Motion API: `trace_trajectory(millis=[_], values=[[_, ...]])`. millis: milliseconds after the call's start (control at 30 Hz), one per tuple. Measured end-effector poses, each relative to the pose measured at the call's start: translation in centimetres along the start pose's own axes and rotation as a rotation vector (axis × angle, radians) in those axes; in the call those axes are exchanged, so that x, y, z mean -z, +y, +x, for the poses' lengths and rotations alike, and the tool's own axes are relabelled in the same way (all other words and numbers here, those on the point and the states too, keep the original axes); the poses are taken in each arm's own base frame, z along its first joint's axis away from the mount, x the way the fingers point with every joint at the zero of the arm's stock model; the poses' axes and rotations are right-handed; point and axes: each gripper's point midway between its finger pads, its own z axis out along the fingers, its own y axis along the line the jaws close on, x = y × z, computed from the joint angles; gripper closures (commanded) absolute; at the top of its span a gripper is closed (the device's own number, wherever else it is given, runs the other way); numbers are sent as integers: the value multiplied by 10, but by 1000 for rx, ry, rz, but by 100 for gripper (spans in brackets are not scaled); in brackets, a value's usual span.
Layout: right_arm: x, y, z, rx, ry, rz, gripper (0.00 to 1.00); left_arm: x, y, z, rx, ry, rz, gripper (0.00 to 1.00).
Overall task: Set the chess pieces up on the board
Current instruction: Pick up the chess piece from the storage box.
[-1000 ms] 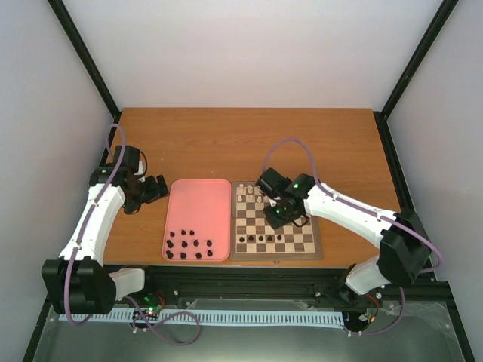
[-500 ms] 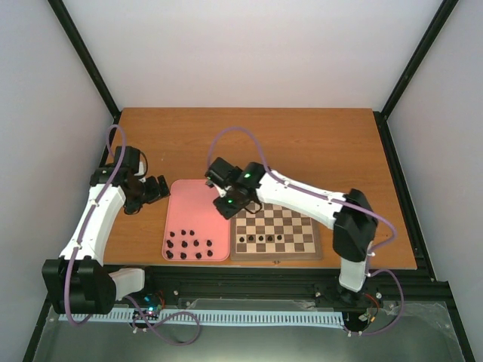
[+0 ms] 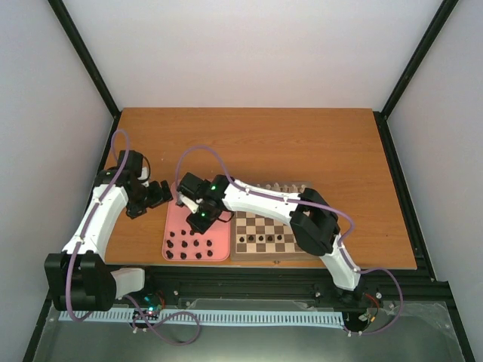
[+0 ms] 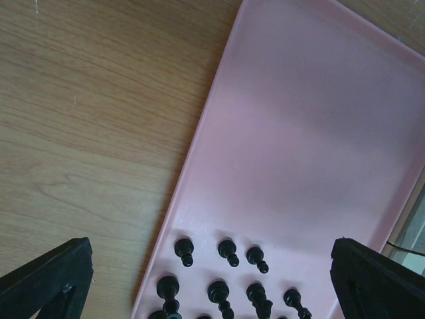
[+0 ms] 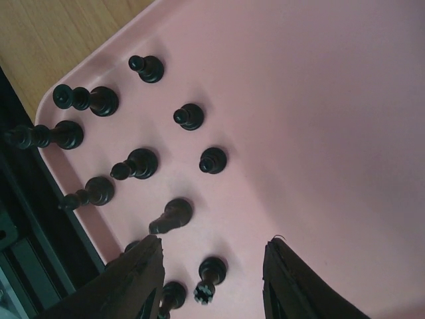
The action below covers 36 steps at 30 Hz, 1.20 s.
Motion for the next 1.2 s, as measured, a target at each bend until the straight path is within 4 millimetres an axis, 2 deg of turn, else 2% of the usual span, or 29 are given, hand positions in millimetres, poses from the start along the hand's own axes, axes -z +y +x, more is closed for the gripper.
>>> trace_trajectory(millis=[200, 433, 667, 933, 1200], values=[[-24, 6, -6, 23, 17, -45, 58, -2, 3, 3, 2, 7, -13, 0], [-43, 3, -8, 23, 27, -46, 61, -2, 12, 2, 3, -3, -62, 0], [-47, 3, -10, 24, 21, -47, 61, -1, 25, 1, 13, -13, -127, 0], [-46, 4, -15, 27, 11, -52, 61, 4, 51, -10, 140, -41, -168, 0], [-56, 4, -12, 31, 31, -58, 64, 6, 58, -12, 193, -48, -173, 0]])
